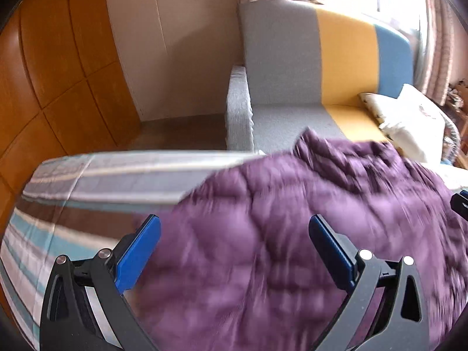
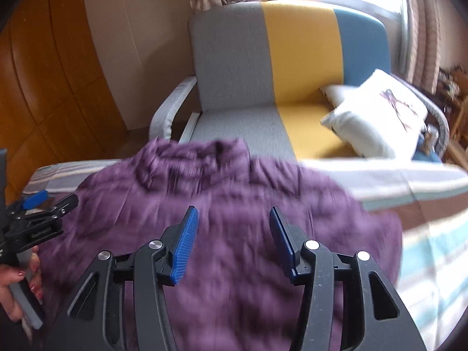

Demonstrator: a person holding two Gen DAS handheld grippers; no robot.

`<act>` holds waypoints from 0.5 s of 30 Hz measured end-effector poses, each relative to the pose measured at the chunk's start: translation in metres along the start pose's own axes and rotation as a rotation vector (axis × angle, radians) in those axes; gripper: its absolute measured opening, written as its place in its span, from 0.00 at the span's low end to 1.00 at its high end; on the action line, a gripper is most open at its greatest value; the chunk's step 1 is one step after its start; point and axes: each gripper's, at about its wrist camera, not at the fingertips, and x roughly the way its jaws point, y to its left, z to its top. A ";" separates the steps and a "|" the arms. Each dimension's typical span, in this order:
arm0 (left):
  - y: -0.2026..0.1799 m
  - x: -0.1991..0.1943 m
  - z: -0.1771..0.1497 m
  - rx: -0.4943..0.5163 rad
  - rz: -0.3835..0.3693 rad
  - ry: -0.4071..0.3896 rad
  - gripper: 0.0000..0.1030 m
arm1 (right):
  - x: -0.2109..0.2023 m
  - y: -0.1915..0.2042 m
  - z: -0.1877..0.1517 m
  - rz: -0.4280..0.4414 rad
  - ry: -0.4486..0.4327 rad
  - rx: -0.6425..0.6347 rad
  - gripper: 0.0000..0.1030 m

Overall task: Fold large clothes
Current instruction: 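Lay the jacket side down lengthwise and open both tools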

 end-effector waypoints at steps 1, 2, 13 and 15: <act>0.006 -0.013 -0.014 -0.002 -0.013 -0.005 0.98 | -0.008 -0.002 -0.011 0.005 0.012 0.011 0.49; 0.011 -0.023 -0.026 -0.004 -0.018 -0.002 0.98 | -0.016 -0.005 -0.021 0.009 0.022 0.022 0.49; 0.059 -0.109 -0.142 0.048 -0.072 0.057 0.98 | -0.118 -0.025 -0.134 -0.007 0.077 0.002 0.49; 0.065 -0.119 -0.159 0.045 -0.067 0.070 0.98 | -0.139 -0.037 -0.152 -0.014 0.074 0.018 0.49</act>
